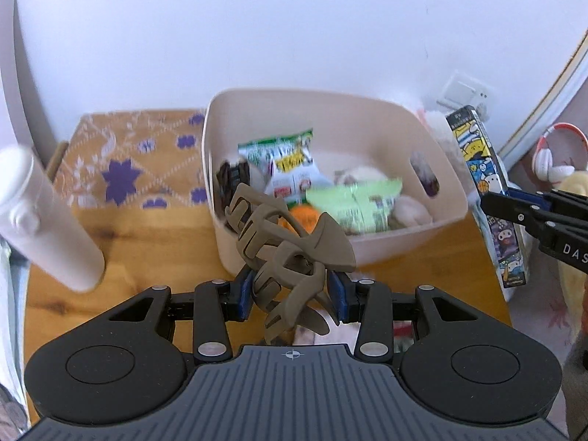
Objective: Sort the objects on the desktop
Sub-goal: 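Carry the claw clip and pen box up over the beige basket, then open both tools to drop the claw clip and pen box into the basket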
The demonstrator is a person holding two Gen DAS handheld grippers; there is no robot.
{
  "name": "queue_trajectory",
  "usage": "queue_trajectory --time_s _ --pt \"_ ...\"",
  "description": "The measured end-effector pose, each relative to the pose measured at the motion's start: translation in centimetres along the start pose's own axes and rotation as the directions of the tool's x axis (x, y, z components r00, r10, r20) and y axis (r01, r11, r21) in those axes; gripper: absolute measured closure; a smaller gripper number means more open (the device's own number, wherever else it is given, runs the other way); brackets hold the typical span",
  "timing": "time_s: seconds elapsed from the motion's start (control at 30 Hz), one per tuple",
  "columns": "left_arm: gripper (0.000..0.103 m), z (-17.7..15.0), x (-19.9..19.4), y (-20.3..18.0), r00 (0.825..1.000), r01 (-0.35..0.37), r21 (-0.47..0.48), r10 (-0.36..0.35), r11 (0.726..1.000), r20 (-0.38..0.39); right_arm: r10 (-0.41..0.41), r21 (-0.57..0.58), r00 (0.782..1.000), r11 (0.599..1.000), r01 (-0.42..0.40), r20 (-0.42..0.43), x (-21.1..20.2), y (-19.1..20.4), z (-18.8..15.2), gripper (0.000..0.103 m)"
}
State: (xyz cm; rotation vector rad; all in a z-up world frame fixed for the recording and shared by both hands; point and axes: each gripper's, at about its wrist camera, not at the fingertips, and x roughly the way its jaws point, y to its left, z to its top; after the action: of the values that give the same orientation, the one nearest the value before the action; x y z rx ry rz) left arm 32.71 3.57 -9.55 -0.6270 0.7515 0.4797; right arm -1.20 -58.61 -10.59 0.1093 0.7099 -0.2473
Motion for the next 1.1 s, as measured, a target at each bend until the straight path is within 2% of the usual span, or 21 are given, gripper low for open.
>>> queue_trajectory --time_s 0.2,0.33,0.53,0.73,0.8,0.83,0.87,0.93,1.0,1.1 --pt "0.061 2.8 1.3 -1.1 0.997 -0.070 0.035 0.068 0.997 0.048 0.012 0.021 0.999 1.000 -0.012 -0.034 2.9 -0.7 2.0 0.081" --pt "0.061 4.2 3.0 -1.0 0.996 -0.081 -0.019 0.082 0.997 0.025 0.016 0.082 0.997 0.997 -0.010 -0.075 5.5 -2.0 2.7 0.081" --pt "0.061 5.2 6.2 -0.9 0.989 -0.149 -0.043 0.149 0.988 -0.014 0.032 0.229 0.992 0.973 -0.003 -0.120 9.0 -3.7 2.7 0.082" --pt "0.061 5.4 8.6 -1.0 0.980 -0.194 -0.037 0.192 0.980 -0.057 0.014 0.262 0.986 0.965 0.030 -0.164 11.3 -3.7 1.9 0.082" --pt "0.061 5.3 9.1 -1.0 0.979 -0.194 -0.035 0.191 0.980 -0.074 -0.003 0.253 0.983 0.966 0.049 -0.182 12.0 -3.8 1.8 0.072" --pt "0.061 5.2 9.3 -1.1 0.979 -0.190 -0.033 0.187 0.981 -0.084 -0.016 0.243 0.982 0.968 0.063 -0.189 12.2 -3.7 1.6 0.062" --pt "0.061 5.1 9.4 -1.2 0.979 -0.186 -0.030 0.182 0.982 -0.093 -0.021 0.239 0.981 0.969 0.067 -0.192 12.2 -3.8 1.5 0.046" --pt "0.055 4.9 9.2 -1.3 0.980 -0.183 -0.029 0.180 0.983 -0.088 -0.002 0.240 0.983 0.970 0.047 -0.185 12.1 -3.8 1.2 0.028" --pt "0.035 4.8 8.7 -1.3 0.984 -0.166 -0.040 0.162 0.985 -0.071 0.002 0.227 0.986 0.973 0.037 -0.167 11.5 -3.7 1.0 0.026" --pt "0.030 4.7 7.9 -0.9 0.990 -0.139 -0.054 0.136 0.989 -0.049 0.003 0.192 0.988 0.981 0.027 -0.154 10.6 -3.4 0.8 0.023"
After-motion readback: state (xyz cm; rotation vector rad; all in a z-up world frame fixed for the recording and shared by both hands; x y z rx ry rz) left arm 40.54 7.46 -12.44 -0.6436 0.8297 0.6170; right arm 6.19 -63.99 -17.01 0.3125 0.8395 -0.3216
